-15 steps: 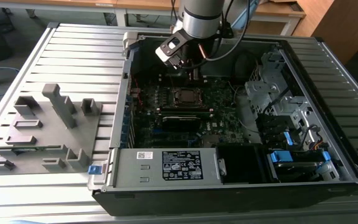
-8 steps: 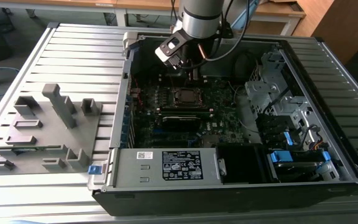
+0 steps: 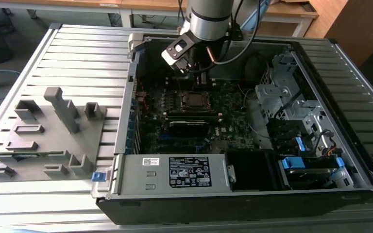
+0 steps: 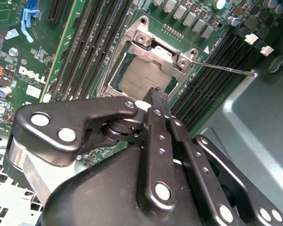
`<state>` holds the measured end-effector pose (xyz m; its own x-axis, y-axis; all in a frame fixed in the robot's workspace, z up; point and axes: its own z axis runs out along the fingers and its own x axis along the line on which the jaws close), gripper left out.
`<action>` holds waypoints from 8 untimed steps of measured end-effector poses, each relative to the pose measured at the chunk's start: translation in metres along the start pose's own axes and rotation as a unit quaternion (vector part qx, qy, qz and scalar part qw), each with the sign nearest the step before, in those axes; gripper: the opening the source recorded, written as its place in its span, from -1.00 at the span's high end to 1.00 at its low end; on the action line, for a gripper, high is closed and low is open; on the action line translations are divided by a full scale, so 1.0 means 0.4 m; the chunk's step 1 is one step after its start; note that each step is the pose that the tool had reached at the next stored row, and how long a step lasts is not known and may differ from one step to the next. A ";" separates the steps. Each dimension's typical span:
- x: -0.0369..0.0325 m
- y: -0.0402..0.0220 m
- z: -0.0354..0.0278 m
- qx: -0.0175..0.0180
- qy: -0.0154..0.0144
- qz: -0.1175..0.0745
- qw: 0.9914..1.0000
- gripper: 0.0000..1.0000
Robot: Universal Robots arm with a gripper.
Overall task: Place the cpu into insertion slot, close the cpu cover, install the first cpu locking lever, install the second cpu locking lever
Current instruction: 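Close the cpu cover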
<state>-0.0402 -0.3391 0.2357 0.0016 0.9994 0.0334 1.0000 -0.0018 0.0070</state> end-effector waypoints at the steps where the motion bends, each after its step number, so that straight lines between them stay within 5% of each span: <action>1: 0.000 0.000 0.000 0.000 0.000 0.000 1.000 0.80; 8: 0.000 0.000 0.000 0.000 0.000 0.000 1.000 0.80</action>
<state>-0.0402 -0.3392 0.2357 0.0016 0.9994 0.0335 1.0000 -0.0018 0.0070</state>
